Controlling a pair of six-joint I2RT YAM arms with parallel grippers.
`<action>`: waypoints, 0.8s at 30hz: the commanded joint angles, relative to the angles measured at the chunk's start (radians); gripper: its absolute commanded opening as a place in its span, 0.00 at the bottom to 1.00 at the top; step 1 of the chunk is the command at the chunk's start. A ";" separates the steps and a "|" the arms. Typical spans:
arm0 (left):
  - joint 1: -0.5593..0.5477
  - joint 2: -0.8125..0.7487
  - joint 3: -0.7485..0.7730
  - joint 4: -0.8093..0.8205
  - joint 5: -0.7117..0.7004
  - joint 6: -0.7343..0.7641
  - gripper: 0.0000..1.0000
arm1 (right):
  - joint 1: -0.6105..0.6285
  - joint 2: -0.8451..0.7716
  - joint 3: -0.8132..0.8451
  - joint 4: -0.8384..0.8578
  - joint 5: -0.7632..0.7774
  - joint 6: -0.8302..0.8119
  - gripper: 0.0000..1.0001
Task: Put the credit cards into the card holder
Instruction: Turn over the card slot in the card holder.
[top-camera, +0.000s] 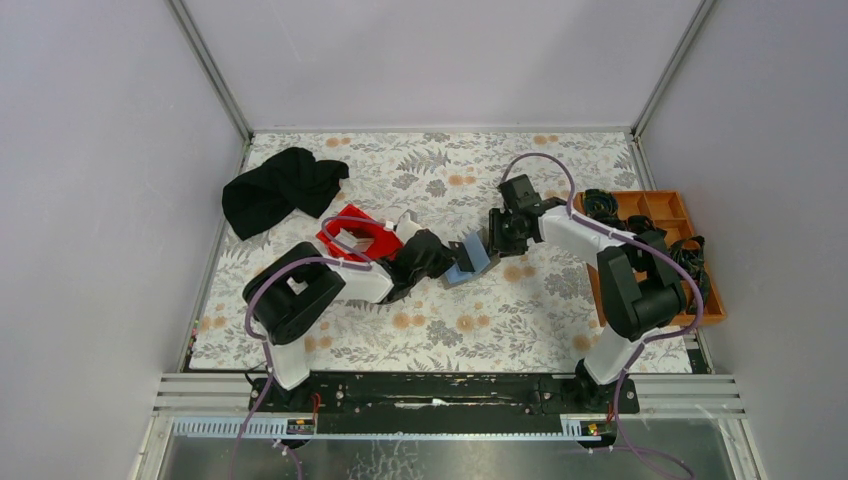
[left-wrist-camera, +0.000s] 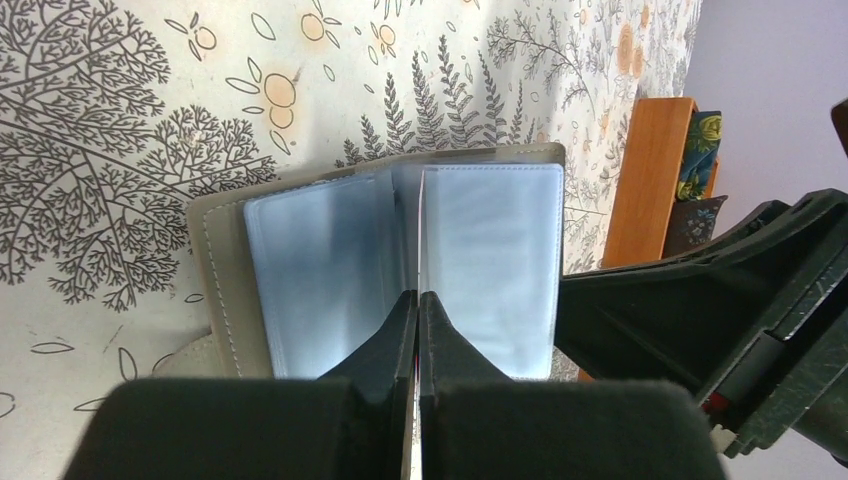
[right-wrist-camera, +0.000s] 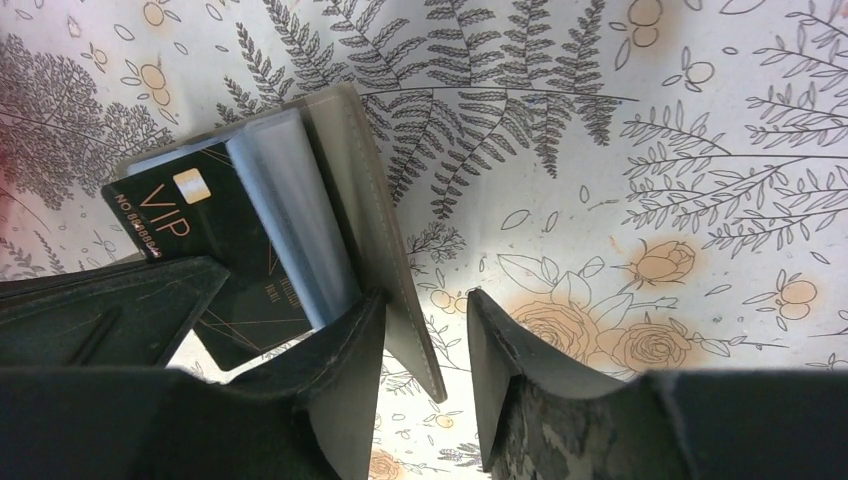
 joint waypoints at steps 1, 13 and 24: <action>-0.005 0.027 0.034 -0.019 0.012 0.026 0.00 | -0.030 -0.060 -0.027 0.061 -0.048 0.046 0.43; -0.005 0.077 0.087 -0.069 0.040 0.020 0.00 | -0.065 -0.111 -0.072 0.122 -0.094 0.084 0.48; -0.016 0.057 0.169 -0.138 0.026 0.051 0.00 | -0.065 -0.129 -0.089 0.140 -0.106 0.080 0.49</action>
